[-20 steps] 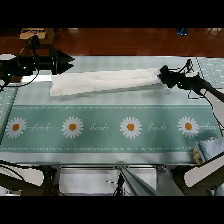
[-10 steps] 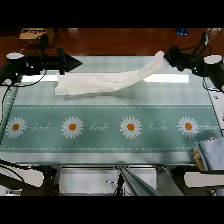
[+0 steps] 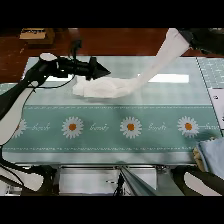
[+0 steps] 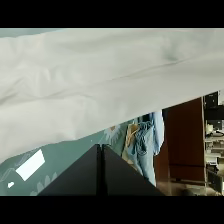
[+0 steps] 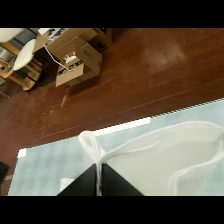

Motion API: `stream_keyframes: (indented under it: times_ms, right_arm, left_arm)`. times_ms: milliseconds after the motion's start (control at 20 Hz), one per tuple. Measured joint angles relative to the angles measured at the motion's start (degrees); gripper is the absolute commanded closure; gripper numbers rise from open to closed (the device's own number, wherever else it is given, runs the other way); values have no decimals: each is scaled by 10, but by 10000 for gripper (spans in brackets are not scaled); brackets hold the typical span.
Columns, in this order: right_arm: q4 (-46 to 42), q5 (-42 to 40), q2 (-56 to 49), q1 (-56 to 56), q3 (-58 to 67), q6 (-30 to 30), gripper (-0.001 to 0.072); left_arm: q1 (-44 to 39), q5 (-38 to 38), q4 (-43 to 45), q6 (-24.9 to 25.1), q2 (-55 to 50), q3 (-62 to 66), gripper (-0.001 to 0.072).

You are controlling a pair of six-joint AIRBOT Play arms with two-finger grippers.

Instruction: Fold the shirts.

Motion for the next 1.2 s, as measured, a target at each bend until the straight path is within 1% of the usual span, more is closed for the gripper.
stream_keyframes:
  times_ms: [250,550,700,800,900,1000,1100,1200]
  right_arm:
    - [-42,47,68,0,0,38,686]
    - [-71,94,107,0,0,67,685]
    - [-76,111,113,0,0,76,686]
    - [-78,118,115,0,0,81,686]
    - [-80,122,115,0,0,82,686]
    - [-85,126,116,0,0,82,686]
    - [-101,130,116,1,0,83,686]
    - [-129,140,113,15,0,85,686]
  left_arm:
    - [-87,31,-3,-9,-20,0,673]
    - [-208,121,-17,-26,-30,0,673]
    - [-262,177,-26,-56,-45,0,673]
    - [-285,194,-48,-67,-60,0,674]
    - [-289,200,-66,-69,-67,0,675]
    - [-267,213,-70,-73,-63,0,675]
    - [-222,205,-54,-74,-43,0,675]
    - [-155,200,-15,-76,-10,0,675]
